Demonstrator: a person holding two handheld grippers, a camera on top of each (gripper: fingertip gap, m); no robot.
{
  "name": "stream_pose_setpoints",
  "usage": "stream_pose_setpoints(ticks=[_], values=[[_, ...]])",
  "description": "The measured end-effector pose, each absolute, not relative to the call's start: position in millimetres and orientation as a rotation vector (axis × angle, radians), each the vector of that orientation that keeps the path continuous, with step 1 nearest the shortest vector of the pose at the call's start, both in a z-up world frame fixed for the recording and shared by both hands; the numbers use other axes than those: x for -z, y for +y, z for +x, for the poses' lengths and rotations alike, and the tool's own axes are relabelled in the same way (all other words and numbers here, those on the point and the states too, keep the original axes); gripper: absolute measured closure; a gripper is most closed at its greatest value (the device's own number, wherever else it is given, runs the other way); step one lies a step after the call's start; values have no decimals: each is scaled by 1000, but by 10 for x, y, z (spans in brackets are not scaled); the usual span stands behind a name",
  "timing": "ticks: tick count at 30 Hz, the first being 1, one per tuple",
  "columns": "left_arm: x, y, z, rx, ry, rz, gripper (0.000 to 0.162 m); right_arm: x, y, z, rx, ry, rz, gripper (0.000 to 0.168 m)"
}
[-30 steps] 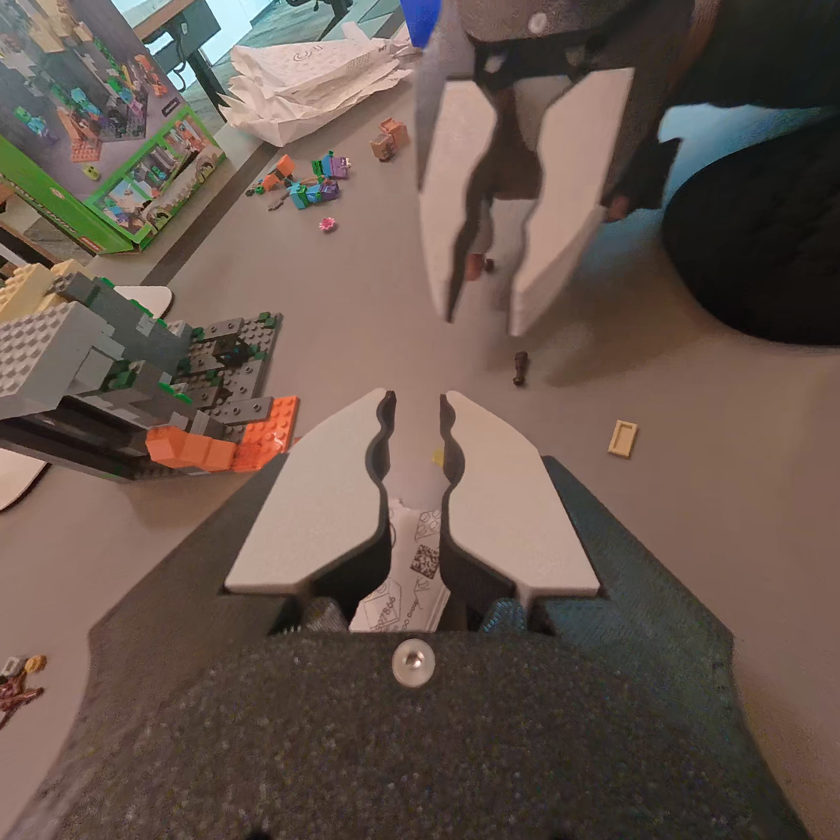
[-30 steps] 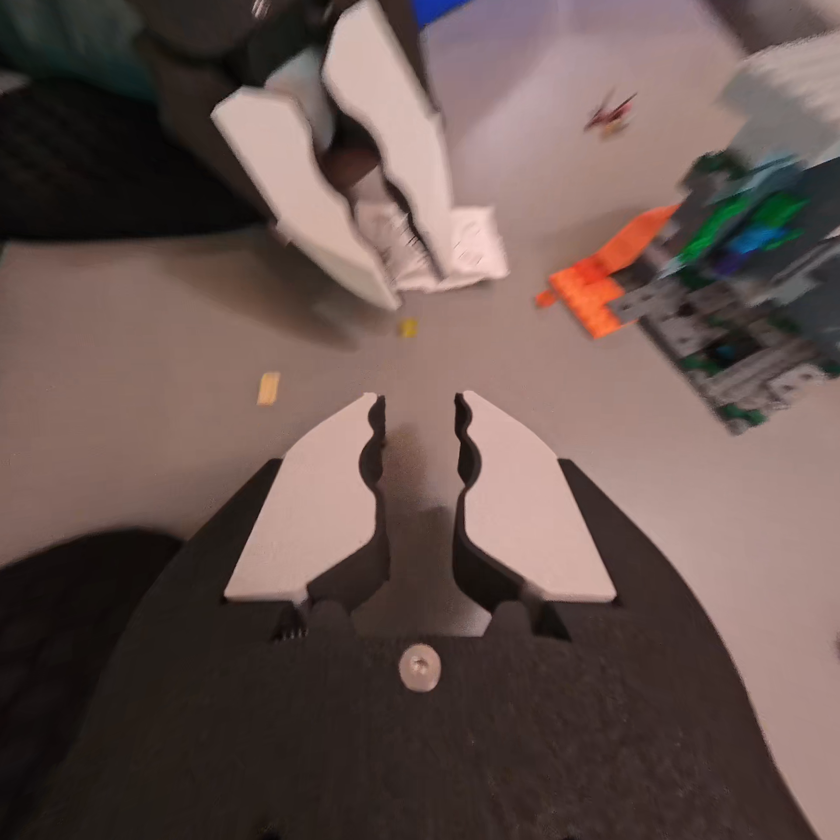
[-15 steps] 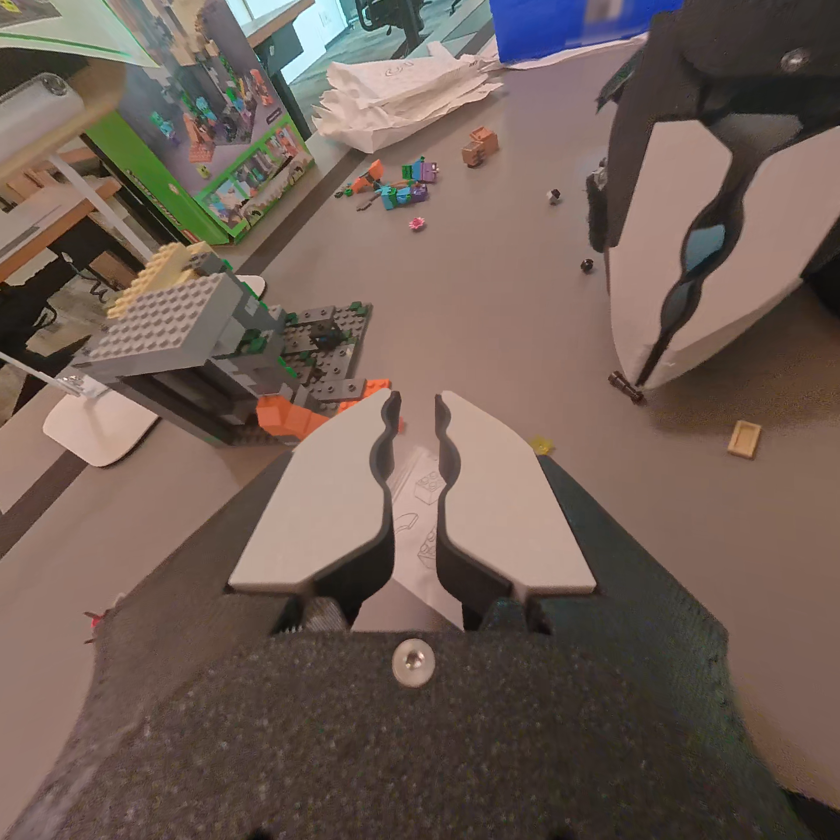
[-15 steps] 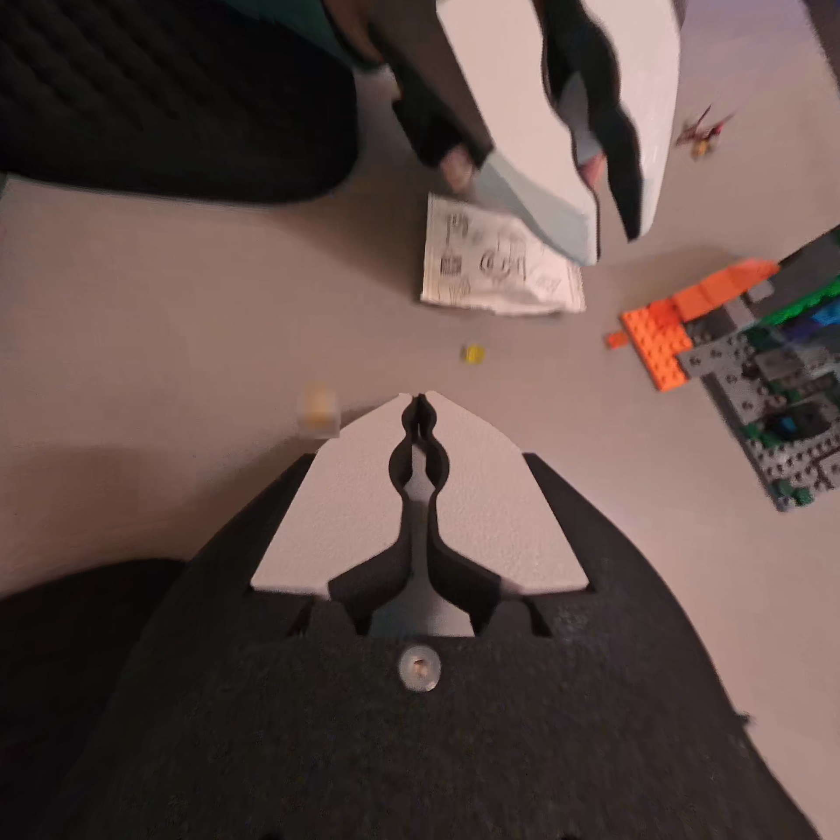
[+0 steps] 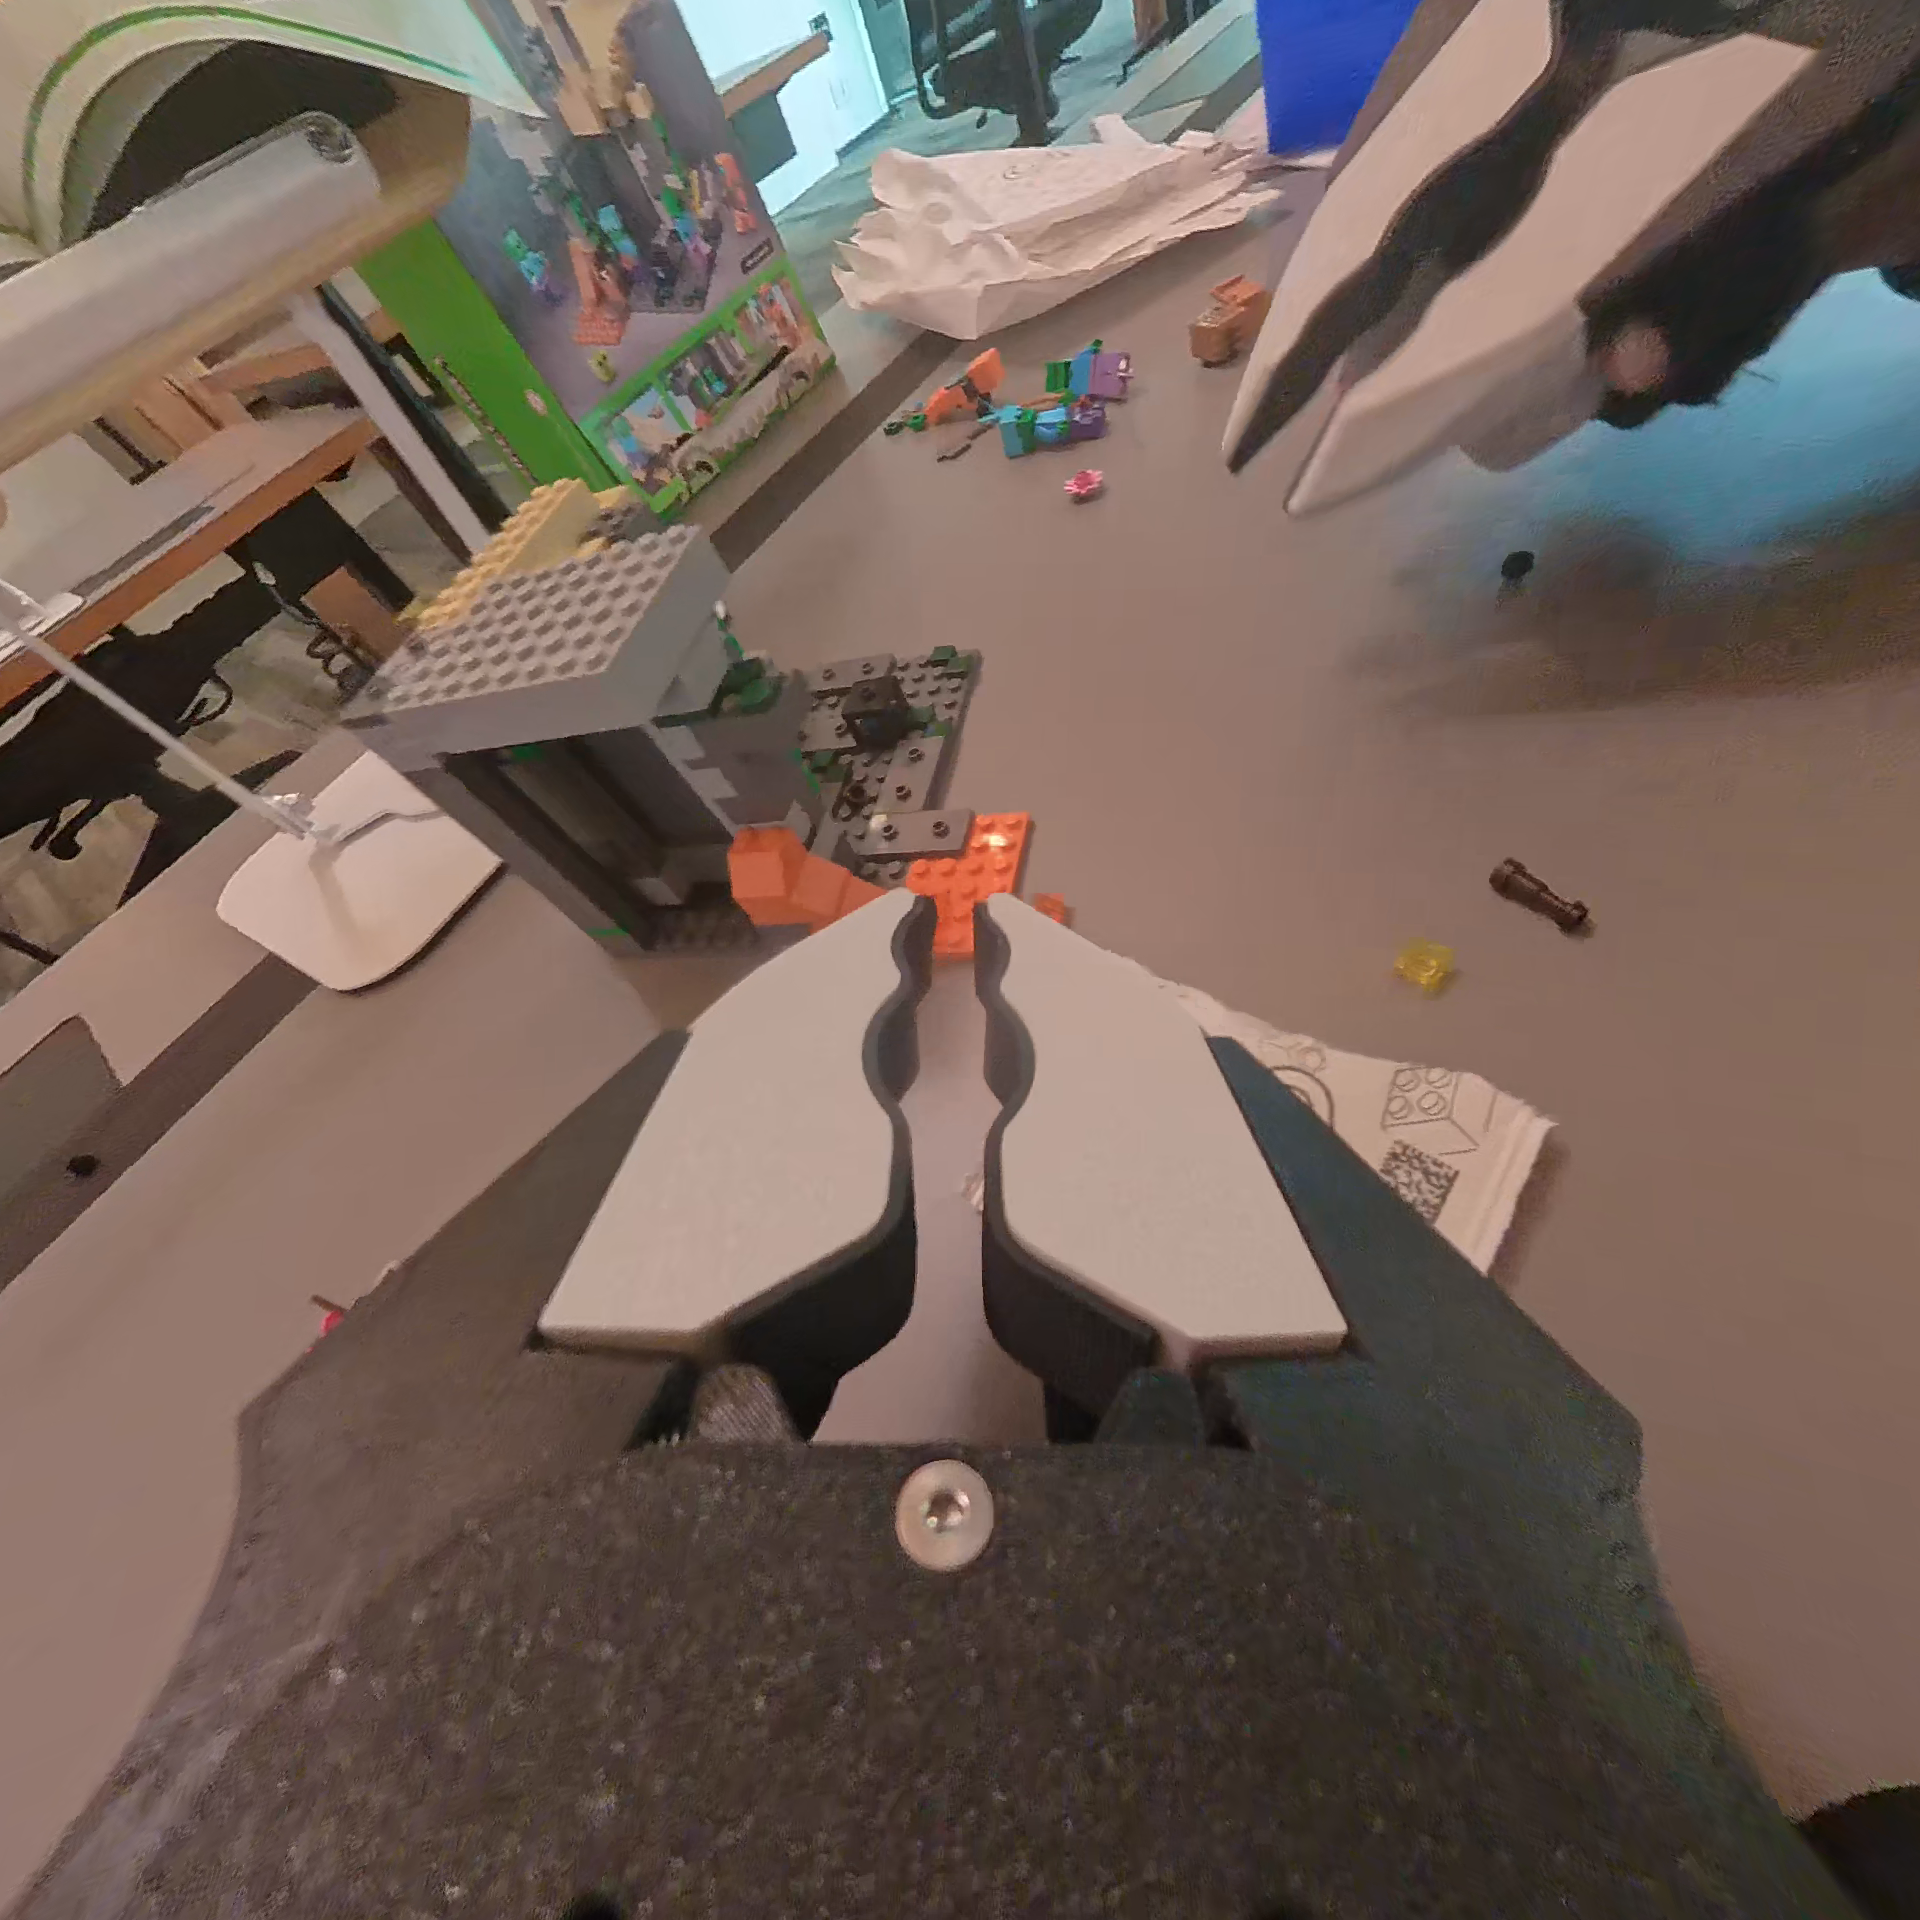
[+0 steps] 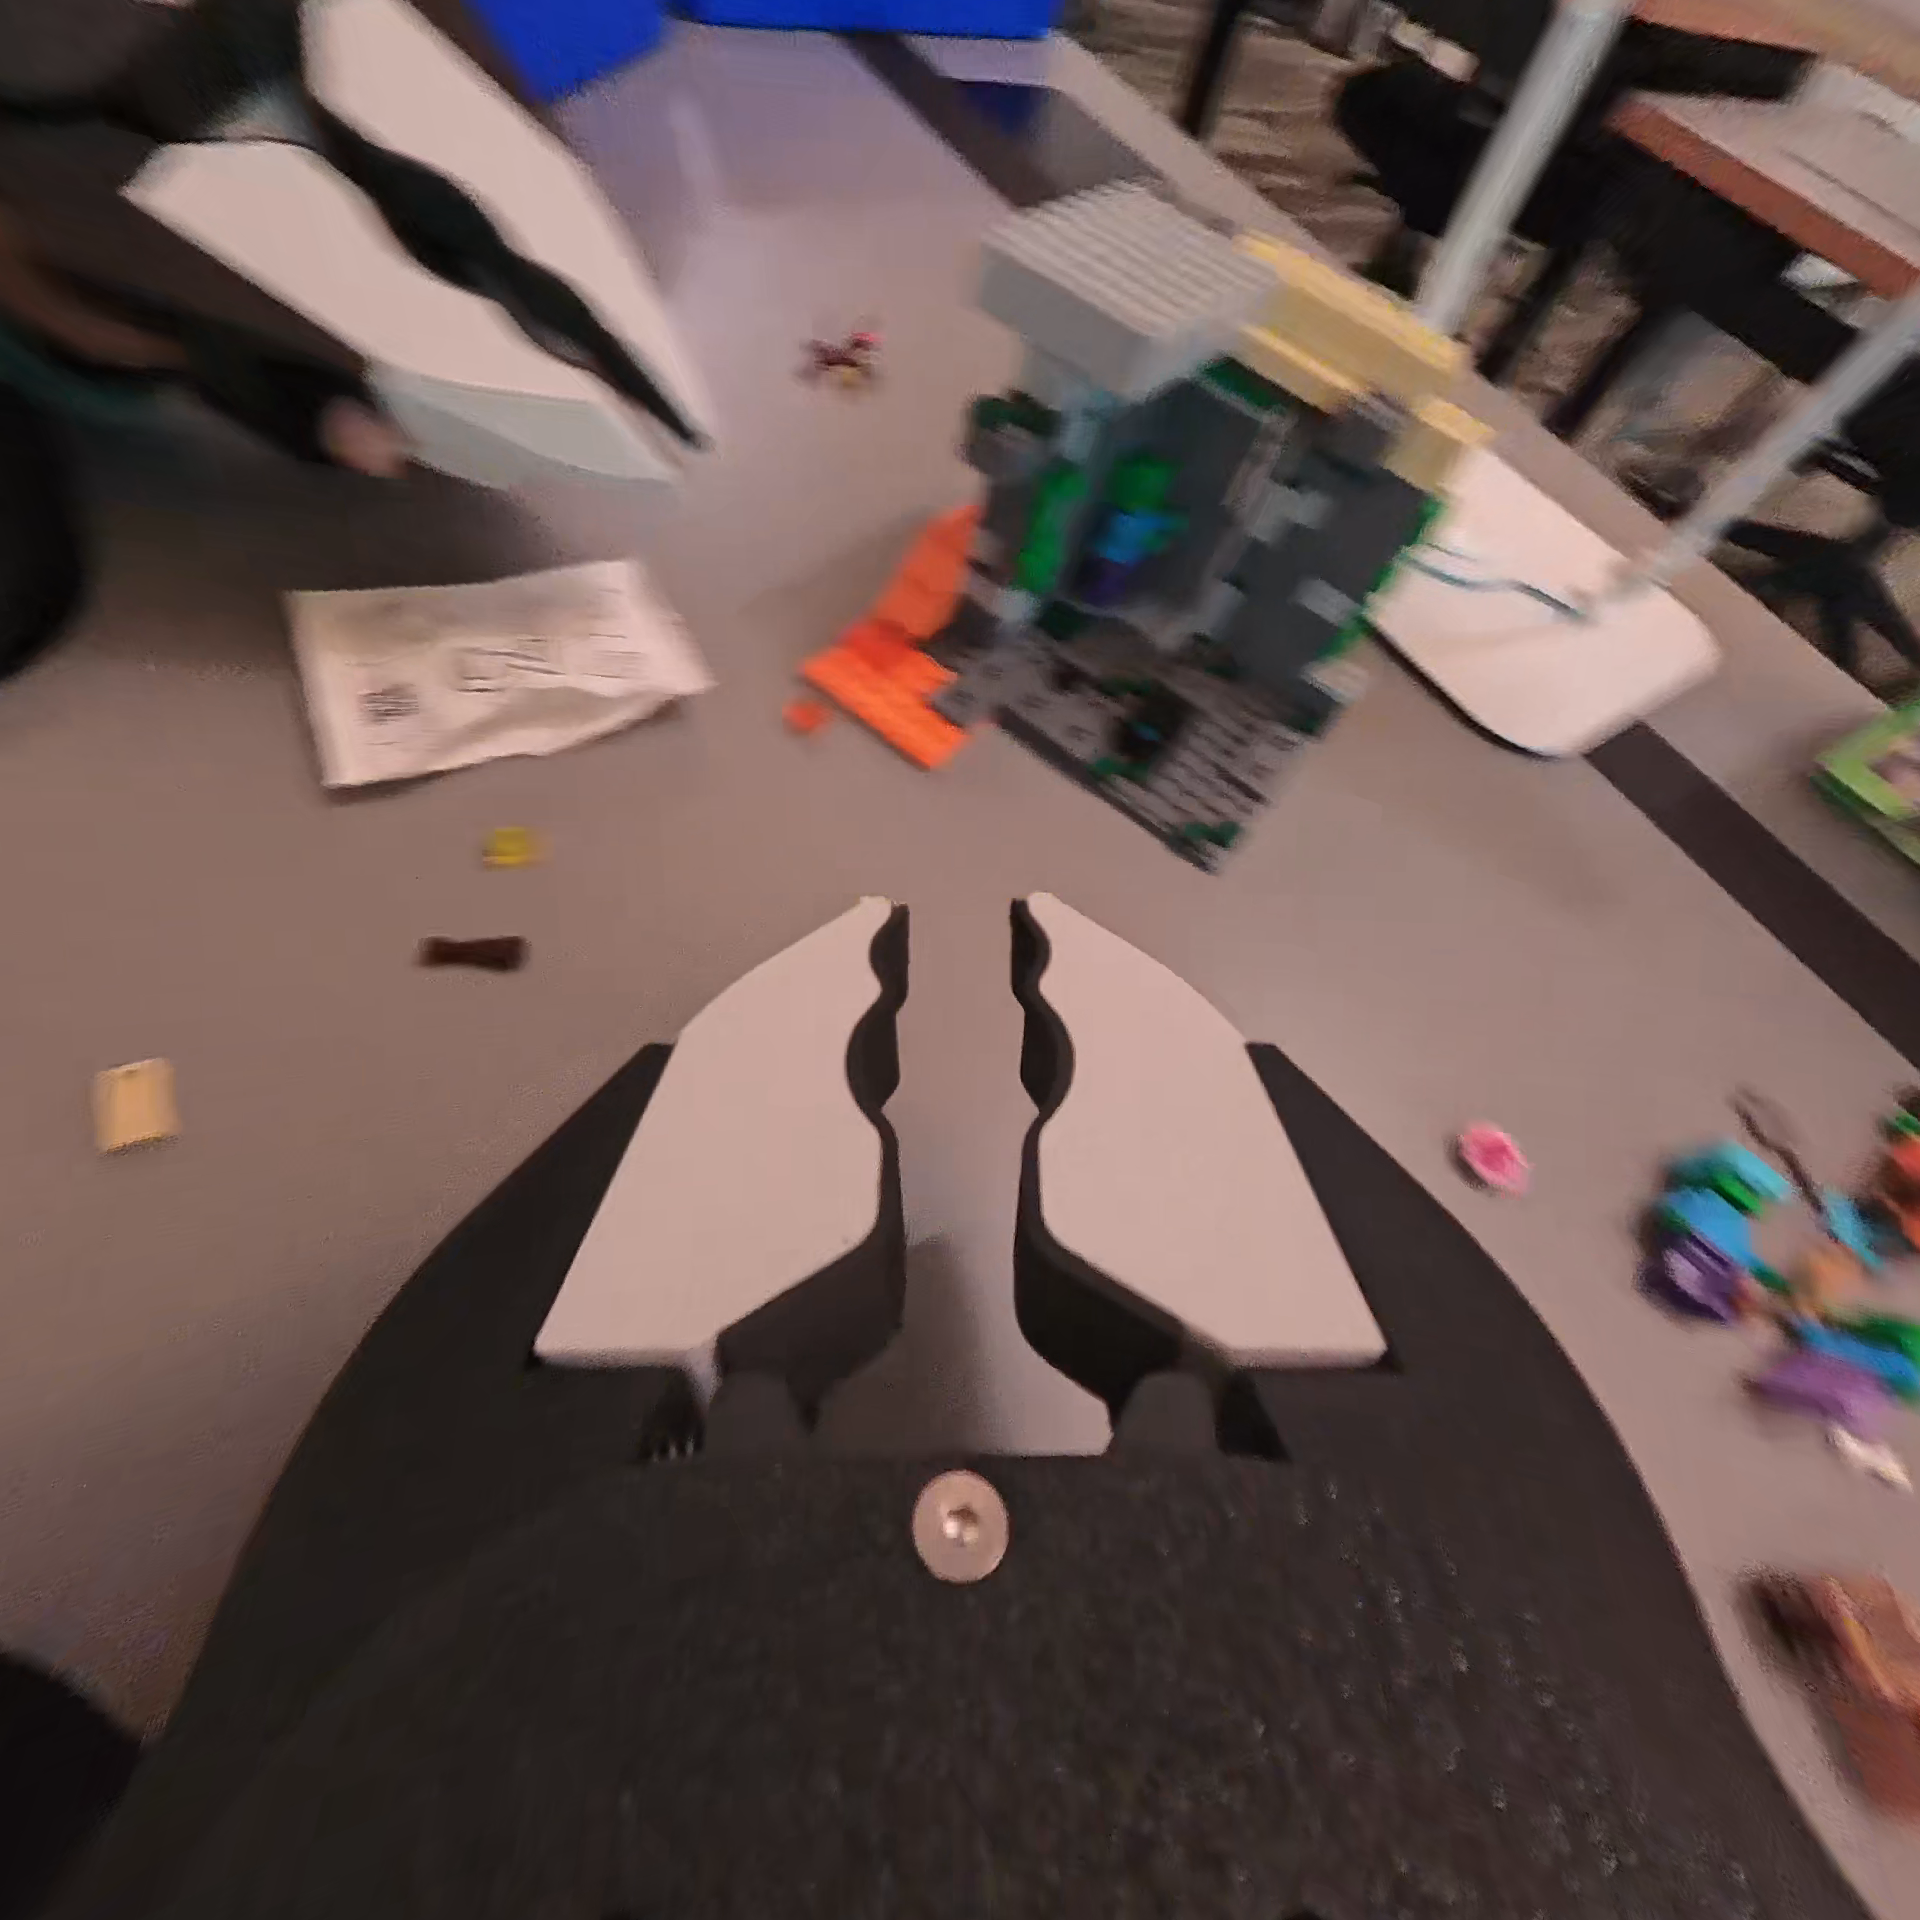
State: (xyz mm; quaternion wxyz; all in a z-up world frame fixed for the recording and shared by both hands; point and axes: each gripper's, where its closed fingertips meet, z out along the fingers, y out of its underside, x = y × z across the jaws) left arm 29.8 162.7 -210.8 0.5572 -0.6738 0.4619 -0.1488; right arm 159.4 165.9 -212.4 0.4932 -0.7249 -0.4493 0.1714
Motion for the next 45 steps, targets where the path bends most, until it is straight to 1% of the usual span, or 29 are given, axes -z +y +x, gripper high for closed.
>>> stream_pose_setpoints(ticks=[5, 8, 12, 15, 18, 23, 27, 32, 33, 36, 38, 45], values=[[2036, 1698, 166, 350, 1009, -1599, 156, 2014, 2128, 2411, -260, -775, -1884, 152], [2045, 1743, 104, 343, 984, -1613, 156, 2042, 2280, 2844, -232, -675, -1973, 152], [2033, 1783, 44, 348, 953, -1619, 156, 2160, 2423, 3314, -98, -719, -2078, 152], [2013, 1796, -1, 351, 931, -1614, 157, 2269, 2462, 3470, -120, -824, -2148, 149], [1997, 1801, -11, 364, 918, -1609, 158, 2346, 2550, 3534, -130, -904, -2181, 143], [2021, 1810, -3, 360, 928, -1617, 158, 2353, 2868, 3417, -328, -746, -2275, 141], [2024, 1816, -7, 367, 925, -1622, 159, 2456, 3129, 3391, -413, -630, -2416, 141], [2033, 1810, -1, 370, 934, -1624, 160, 2625, 3184, 3293, -467, -666, -2572, 140], [2040, 1810, 3, 369, 939, -1626, 160, 2637, 3181, 3259, -470, -686, -2578, 142], [2051, 1808, 10, 365, 949, -1629, 160, 2625, 3159, 3210, -427, -751, -2573, 160], [2054, 1804, 14, 365, 953, -1629, 160, 2562, 3133, 3185, -405, -786, -2534, 161], [2085, 1785, 42, 345, 988, -1627, 161, 2187, 2931, 3026, -527, -766, -2275, 161]])
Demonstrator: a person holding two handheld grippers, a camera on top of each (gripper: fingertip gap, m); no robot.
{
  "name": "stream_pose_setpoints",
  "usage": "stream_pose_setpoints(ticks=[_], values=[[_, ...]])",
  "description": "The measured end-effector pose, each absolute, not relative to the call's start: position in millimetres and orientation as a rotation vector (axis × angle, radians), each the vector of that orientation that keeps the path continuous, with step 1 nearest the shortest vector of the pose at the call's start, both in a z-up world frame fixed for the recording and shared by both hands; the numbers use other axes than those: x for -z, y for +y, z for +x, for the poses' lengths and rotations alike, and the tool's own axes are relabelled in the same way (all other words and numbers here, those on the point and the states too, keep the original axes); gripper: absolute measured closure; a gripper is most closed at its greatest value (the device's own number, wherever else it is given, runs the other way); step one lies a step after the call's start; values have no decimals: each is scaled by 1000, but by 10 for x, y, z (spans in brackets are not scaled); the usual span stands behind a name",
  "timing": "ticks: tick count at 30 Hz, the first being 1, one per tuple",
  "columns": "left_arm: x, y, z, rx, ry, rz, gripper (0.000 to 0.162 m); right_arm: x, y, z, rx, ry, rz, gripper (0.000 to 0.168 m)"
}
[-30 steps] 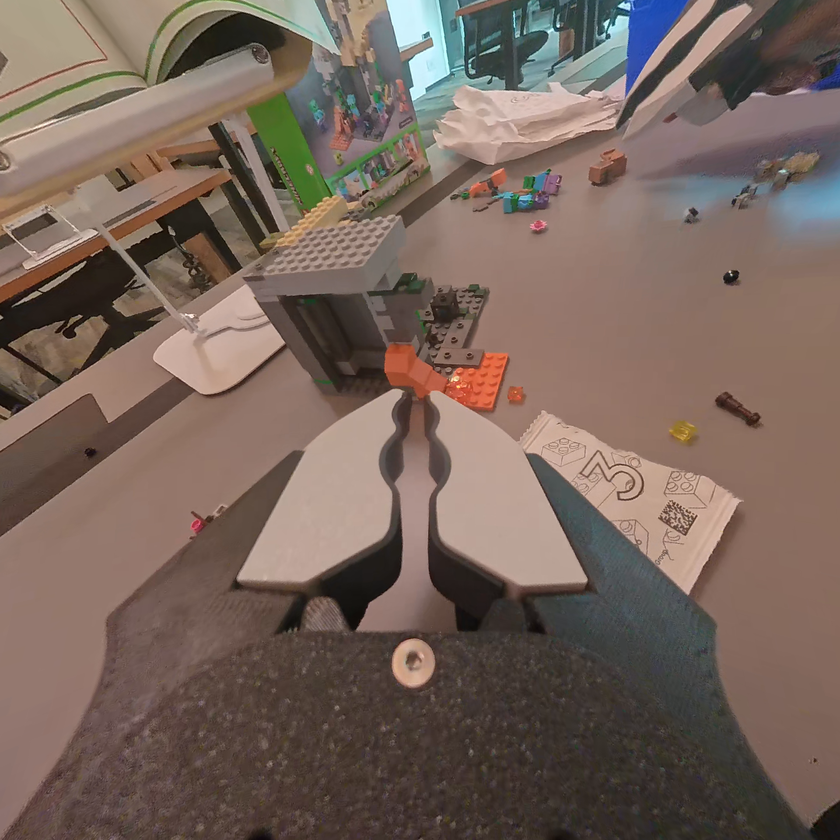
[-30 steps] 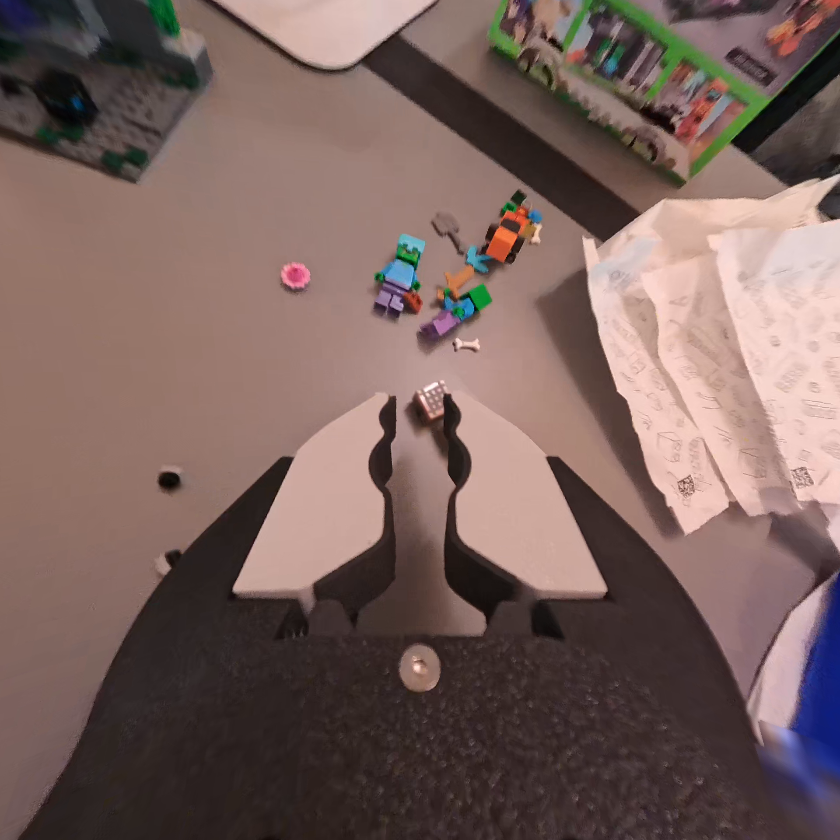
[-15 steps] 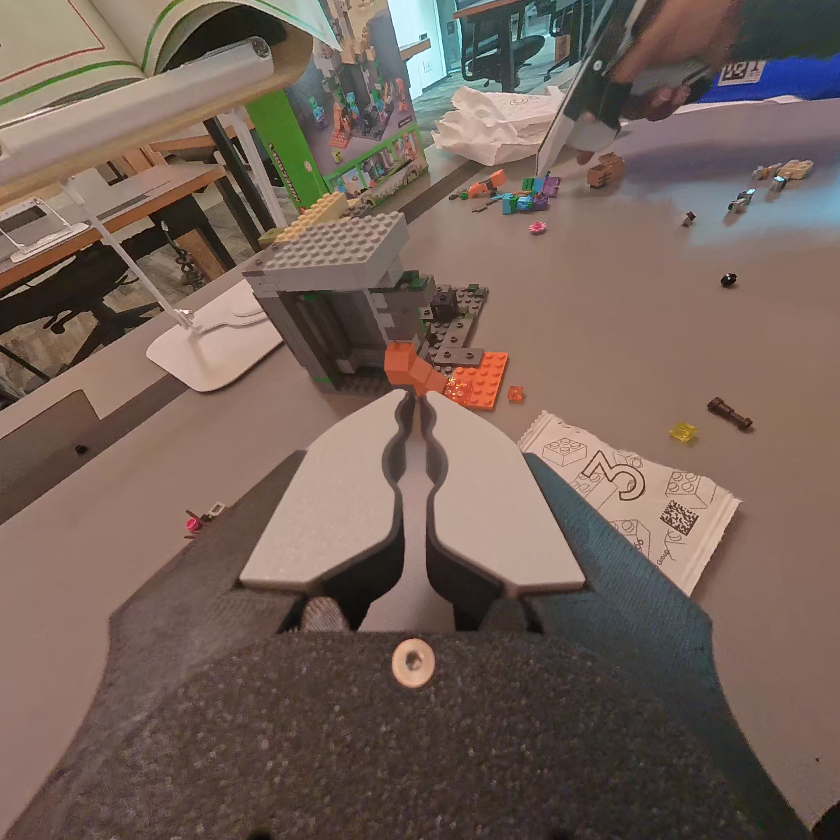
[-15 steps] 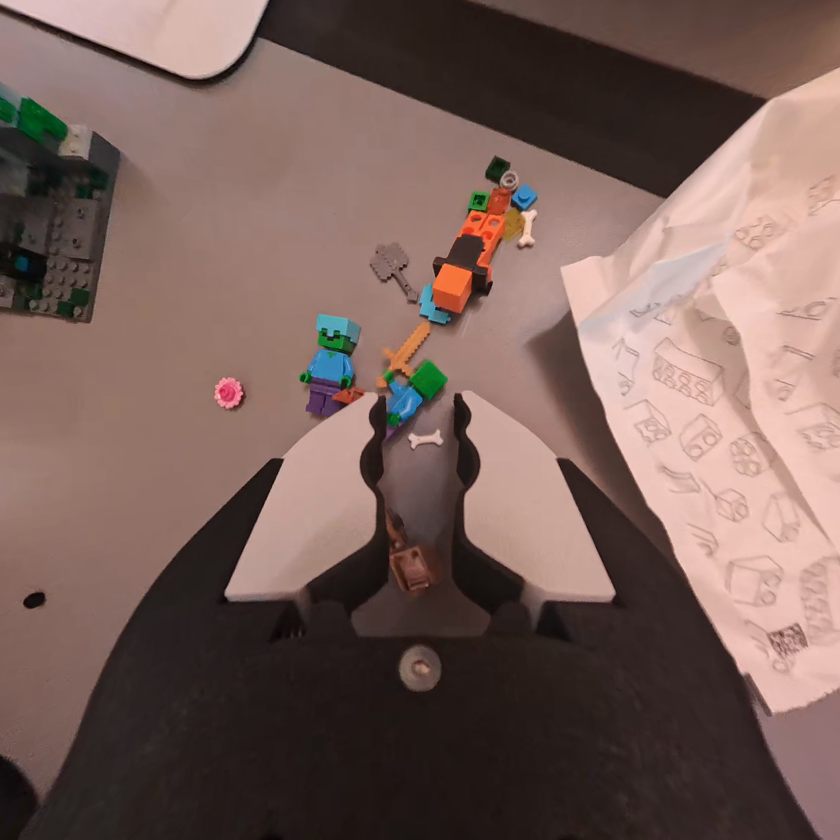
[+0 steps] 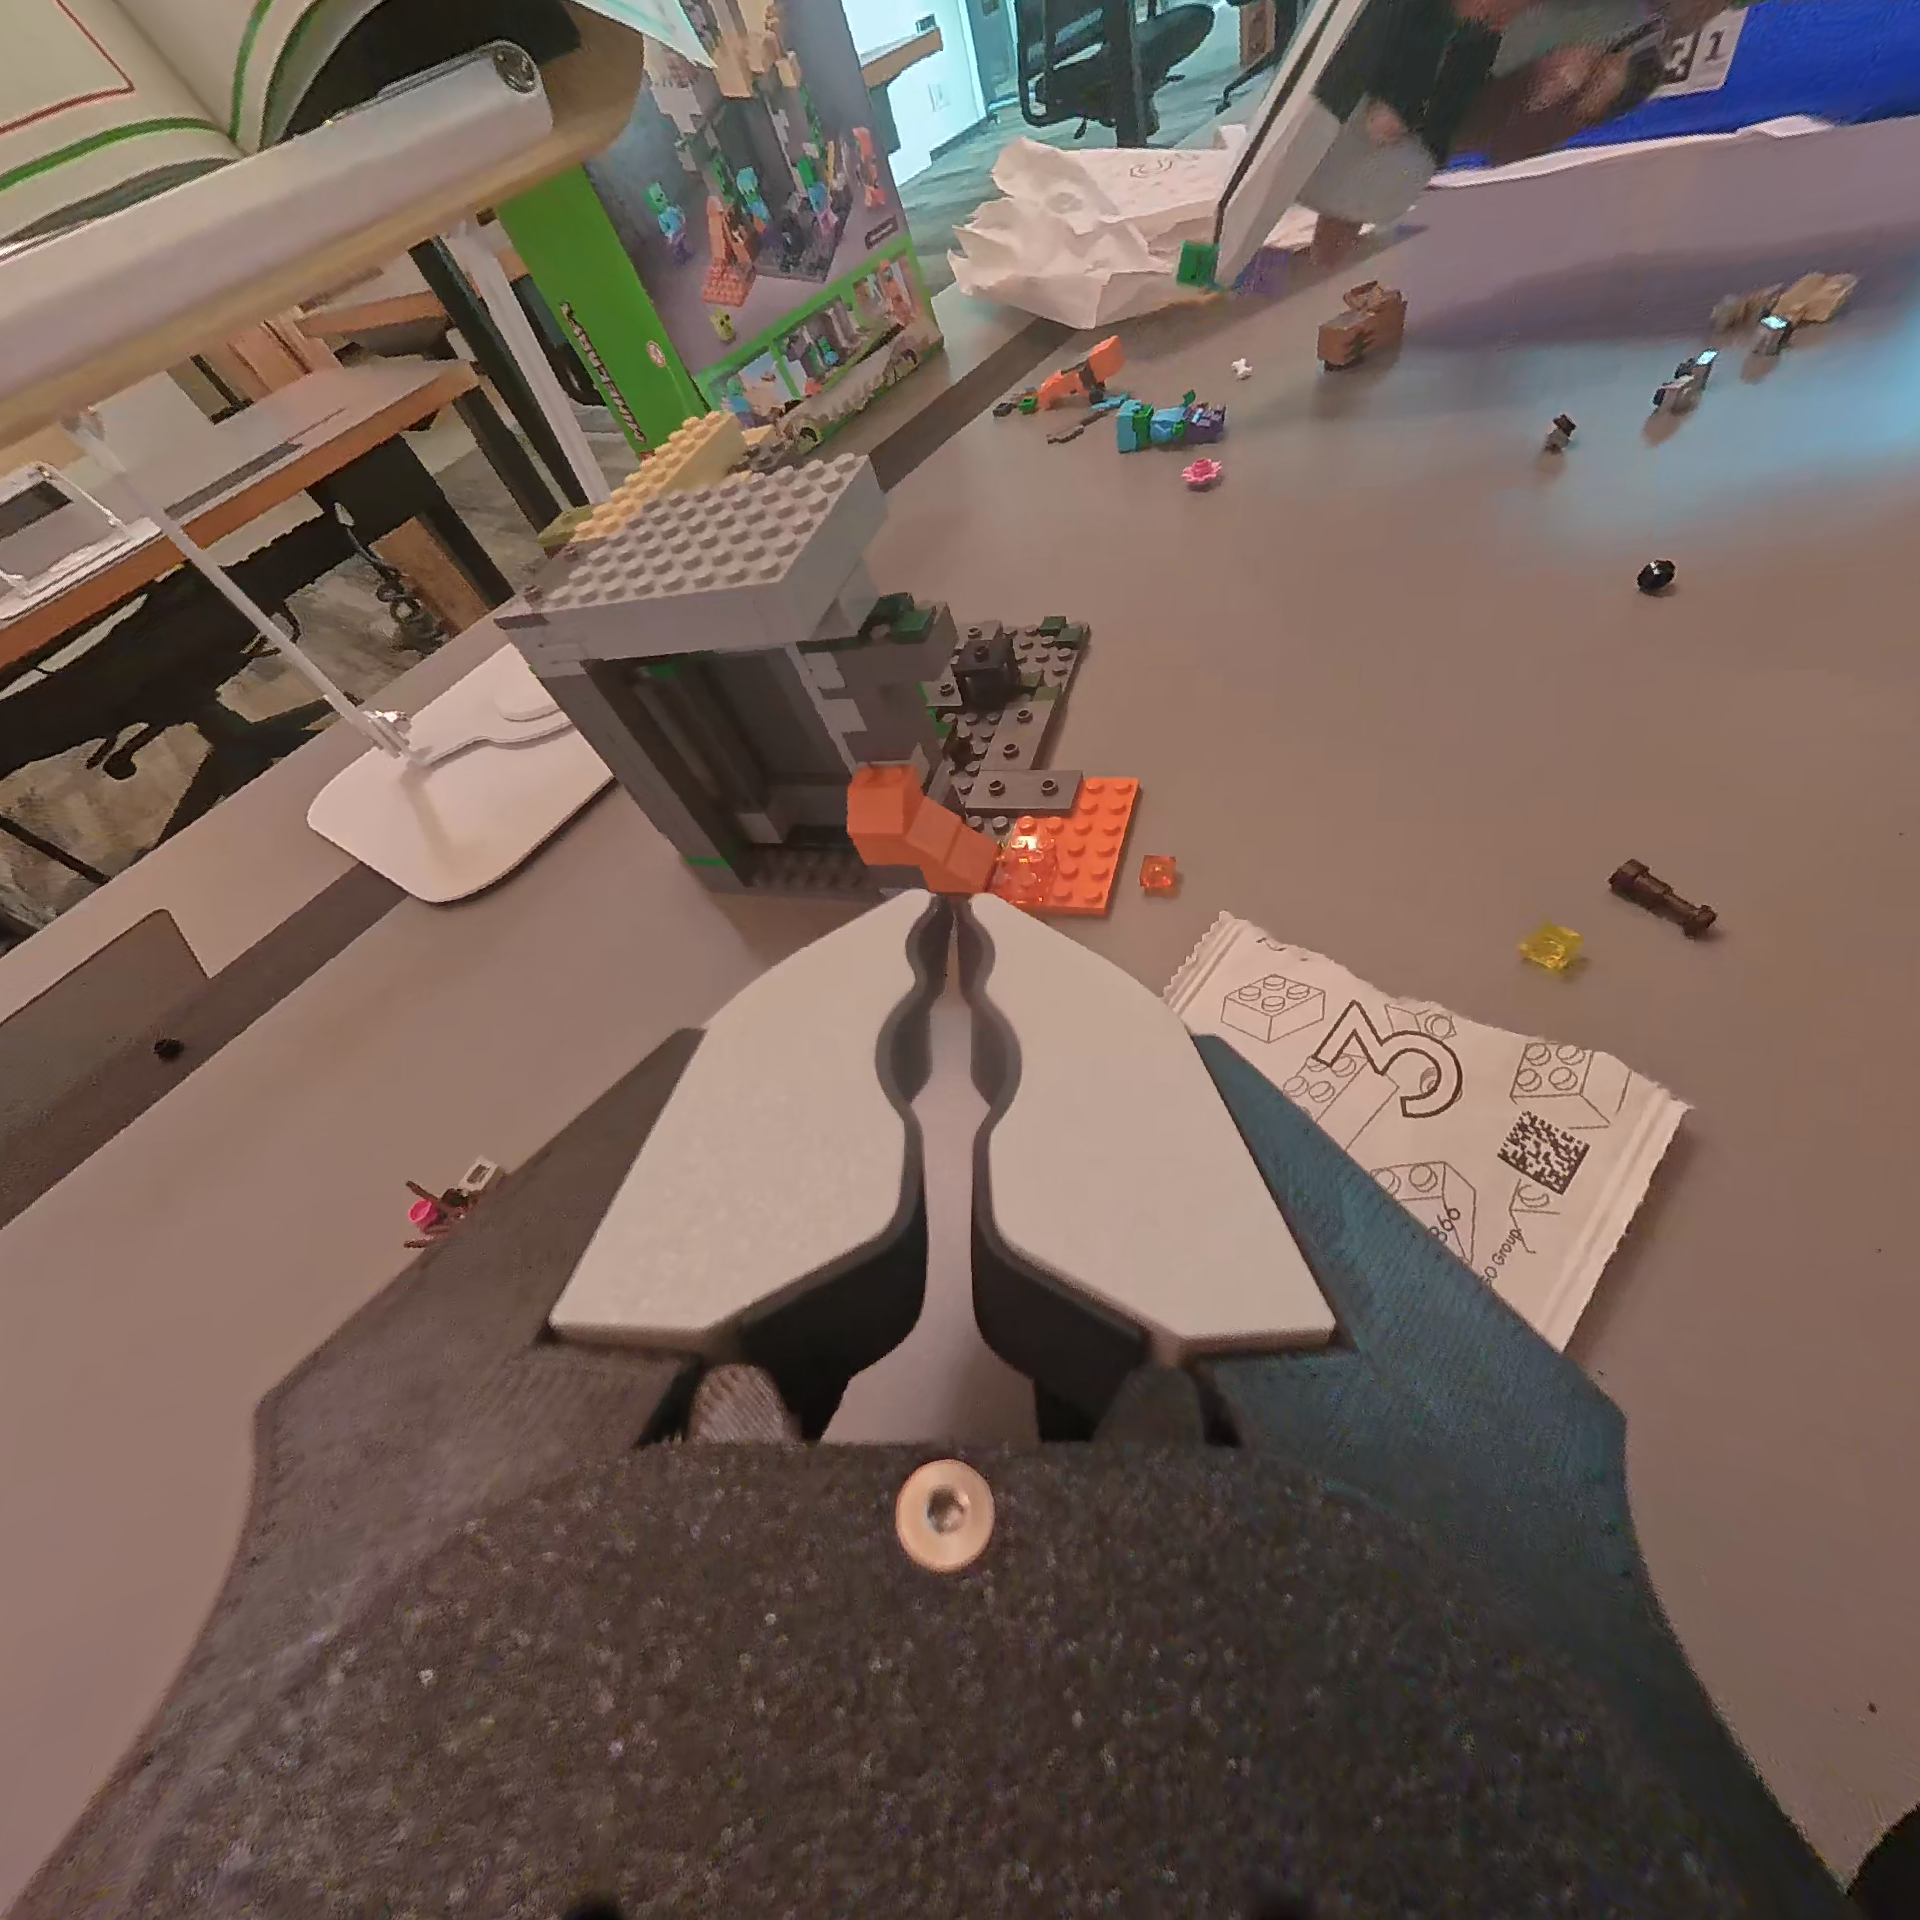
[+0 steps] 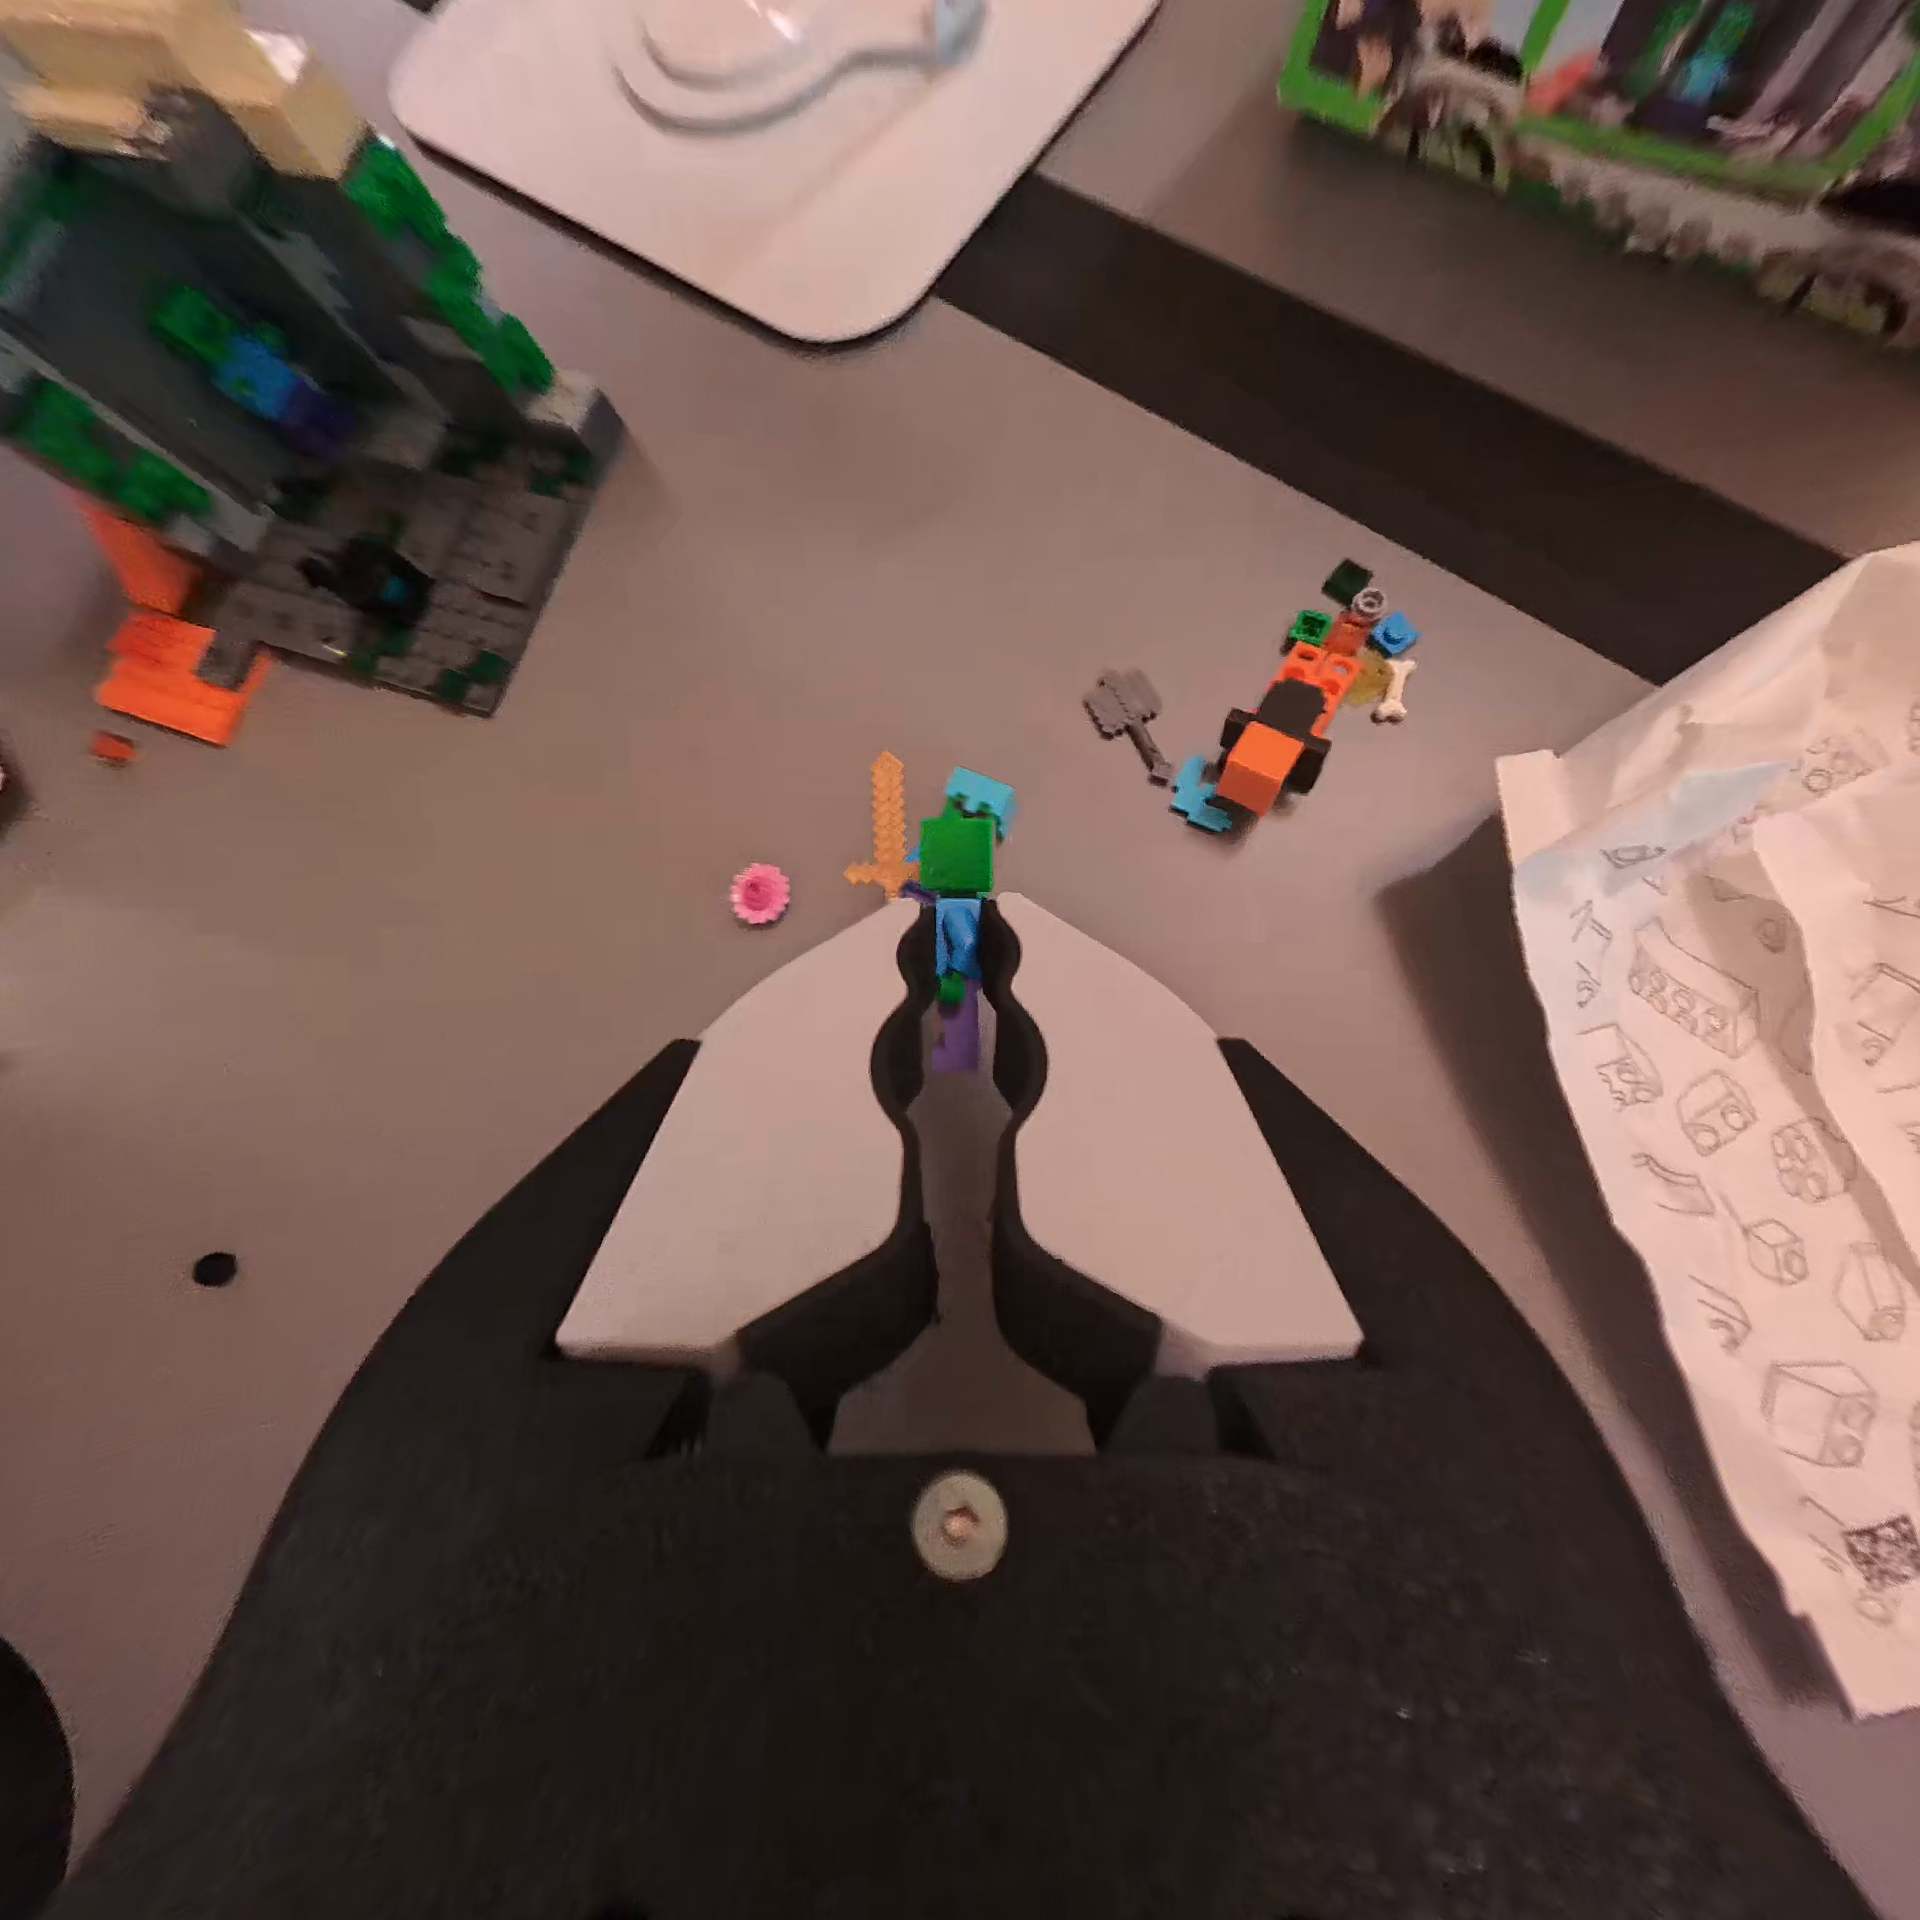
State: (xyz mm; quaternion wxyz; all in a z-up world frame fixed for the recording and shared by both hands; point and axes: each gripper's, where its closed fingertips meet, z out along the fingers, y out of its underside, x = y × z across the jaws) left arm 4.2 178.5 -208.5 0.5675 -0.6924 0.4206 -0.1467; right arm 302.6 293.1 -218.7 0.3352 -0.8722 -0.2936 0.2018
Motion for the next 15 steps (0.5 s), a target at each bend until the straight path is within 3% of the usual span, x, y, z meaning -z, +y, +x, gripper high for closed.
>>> stream_pose_setpoints(ticks=[15], values=[[2149, 1771, 77, 270, 1039, -1621, 162, 2565, 2362, 2902, -283, -990, -2255, 160]])
